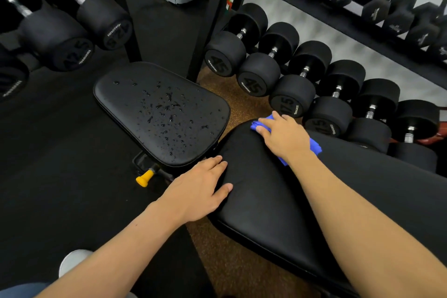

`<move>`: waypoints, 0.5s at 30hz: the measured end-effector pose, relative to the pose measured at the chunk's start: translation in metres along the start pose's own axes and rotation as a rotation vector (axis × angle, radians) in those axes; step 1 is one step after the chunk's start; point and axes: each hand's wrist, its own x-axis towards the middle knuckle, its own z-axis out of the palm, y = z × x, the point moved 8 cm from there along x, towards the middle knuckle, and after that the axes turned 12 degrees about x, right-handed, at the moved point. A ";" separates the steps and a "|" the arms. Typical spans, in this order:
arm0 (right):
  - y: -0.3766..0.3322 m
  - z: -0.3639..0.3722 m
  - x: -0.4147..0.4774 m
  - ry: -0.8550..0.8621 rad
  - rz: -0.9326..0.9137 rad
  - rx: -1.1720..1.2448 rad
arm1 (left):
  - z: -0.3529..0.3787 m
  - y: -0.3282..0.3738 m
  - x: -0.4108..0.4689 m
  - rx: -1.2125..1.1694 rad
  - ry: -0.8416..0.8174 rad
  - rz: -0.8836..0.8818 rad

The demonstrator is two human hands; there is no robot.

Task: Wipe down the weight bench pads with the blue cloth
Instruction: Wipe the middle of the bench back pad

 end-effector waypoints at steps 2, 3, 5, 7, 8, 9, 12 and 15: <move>-0.020 0.010 0.011 -0.009 -0.020 0.008 | 0.001 0.001 -0.002 -0.004 0.002 -0.004; -0.033 0.016 0.006 -0.016 -0.069 0.008 | 0.001 0.001 -0.002 -0.008 0.005 -0.005; -0.053 0.021 -0.025 -0.068 -0.196 0.030 | 0.000 0.002 -0.001 -0.017 -0.002 0.000; -0.056 0.018 -0.057 -0.129 -0.272 0.085 | -0.001 0.000 0.001 -0.020 -0.010 -0.001; -0.049 0.014 -0.062 -0.139 -0.264 0.094 | -0.002 -0.001 0.003 -0.019 -0.014 0.002; -0.039 0.010 -0.058 -0.129 -0.236 0.088 | -0.003 -0.002 0.004 -0.017 -0.022 0.005; -0.017 0.007 -0.021 -0.085 -0.092 0.025 | -0.005 -0.004 0.005 -0.021 -0.044 0.016; -0.031 0.017 0.003 -0.073 -0.034 -0.022 | -0.004 -0.006 0.003 -0.025 -0.059 0.017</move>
